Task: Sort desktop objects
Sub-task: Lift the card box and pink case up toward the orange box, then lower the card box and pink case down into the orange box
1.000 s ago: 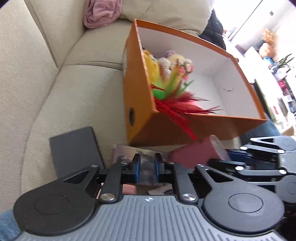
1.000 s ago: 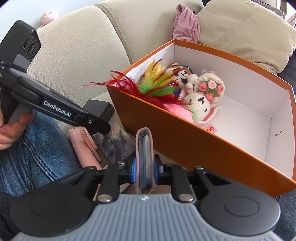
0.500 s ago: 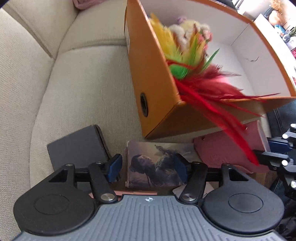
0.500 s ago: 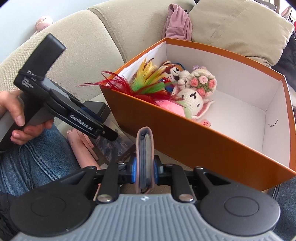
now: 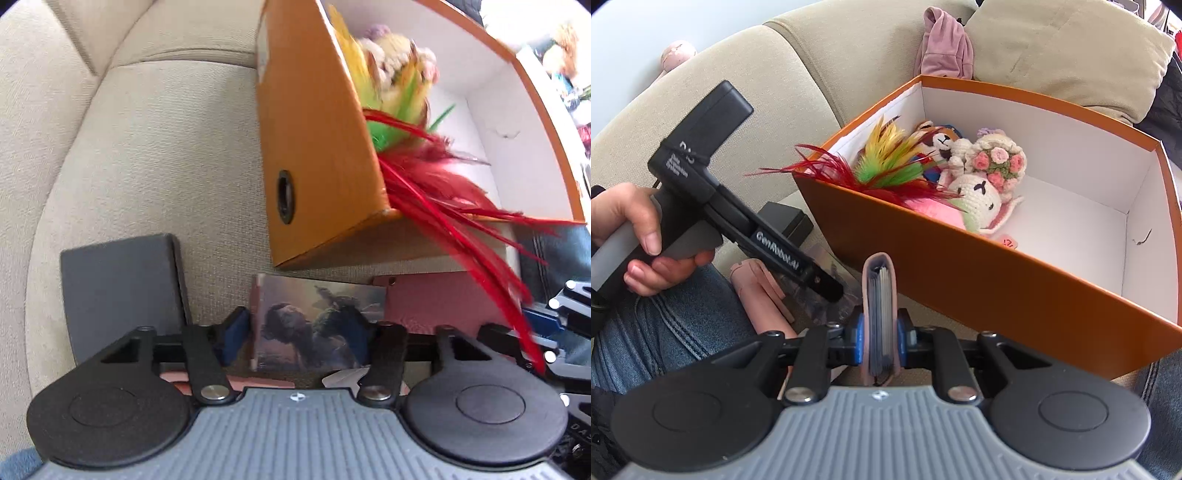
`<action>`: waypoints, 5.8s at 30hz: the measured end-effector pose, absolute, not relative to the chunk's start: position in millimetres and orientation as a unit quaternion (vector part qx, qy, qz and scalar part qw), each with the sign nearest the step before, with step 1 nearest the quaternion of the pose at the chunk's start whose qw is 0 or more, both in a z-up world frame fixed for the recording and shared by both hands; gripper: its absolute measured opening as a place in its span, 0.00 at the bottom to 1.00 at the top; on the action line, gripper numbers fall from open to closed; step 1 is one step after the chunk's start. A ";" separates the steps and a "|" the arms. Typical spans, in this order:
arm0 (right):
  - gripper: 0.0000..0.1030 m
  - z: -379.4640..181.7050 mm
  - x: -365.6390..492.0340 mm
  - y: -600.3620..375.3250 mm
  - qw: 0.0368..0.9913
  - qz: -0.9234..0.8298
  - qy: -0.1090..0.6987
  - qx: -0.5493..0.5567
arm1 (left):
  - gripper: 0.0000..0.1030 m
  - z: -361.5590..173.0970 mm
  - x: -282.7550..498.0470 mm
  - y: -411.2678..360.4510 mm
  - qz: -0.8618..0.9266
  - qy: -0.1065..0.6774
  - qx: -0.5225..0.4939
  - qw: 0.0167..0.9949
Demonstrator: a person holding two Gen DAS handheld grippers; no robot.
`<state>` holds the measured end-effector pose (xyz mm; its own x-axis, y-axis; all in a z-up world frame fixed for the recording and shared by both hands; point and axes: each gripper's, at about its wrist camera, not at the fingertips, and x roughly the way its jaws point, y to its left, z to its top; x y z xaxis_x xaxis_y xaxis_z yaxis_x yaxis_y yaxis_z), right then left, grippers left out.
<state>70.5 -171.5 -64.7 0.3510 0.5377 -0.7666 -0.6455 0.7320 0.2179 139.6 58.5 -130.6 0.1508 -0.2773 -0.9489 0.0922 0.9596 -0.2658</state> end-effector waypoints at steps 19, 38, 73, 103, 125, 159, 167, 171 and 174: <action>0.17 -73.6 77.3 -201.4 0.826 0.319 0.464 0.023 | 0.26 -83.8 87.8 31.6 -0.171 0.545 -0.142 0.808; 0.17 -72.8 75.6 -201.0 0.829 0.328 0.452 0.008 | 0.84 -145.9 129.9 63.0 -0.082 0.651 -0.129 0.743; 0.20 -76.8 74.8 -207.1 0.831 0.307 0.464 0.027 | 0.29 -75.9 67.5 1.5 -0.125 0.537 -0.092 0.829; 0.16 59.7 70.3 -260.1 0.911 0.277 0.299 0.064 | 0.25 48.6 99.6 -10.3 -0.193 0.417 -0.120 0.880; 0.17 -35.7 173.9 -240.9 0.827 0.258 0.497 0.052 | 0.25 -67.9 201.4 -53.6 -0.155 0.590 -0.058 0.790; 0.24 -57.5 183.7 -237.8 0.766 0.256 0.545 0.226 | 0.25 -72.8 194.3 -15.5 -0.175 0.562 -0.167 0.791; 0.28 -50.5 174.4 -234.4 0.785 0.268 0.530 0.173 | 0.25 -70.9 190.0 -18.8 -0.180 0.555 -0.163 0.796; 0.29 -46.0 170.6 -233.2 0.799 0.263 0.519 0.149 | 0.25 -63.1 186.2 -16.7 -0.175 0.548 -0.159 0.803; 0.29 -45.4 169.0 -232.7 0.803 0.263 0.516 0.141 | 0.25 -56.7 181.5 -14.2 -0.175 0.542 -0.159 0.807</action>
<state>169.0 -232.7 -45.4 0.3289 0.5684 -0.7542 -0.2763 0.8216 0.4986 181.5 -14.2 -56.7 0.3522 -0.4547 -0.8180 0.1094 0.8881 -0.4465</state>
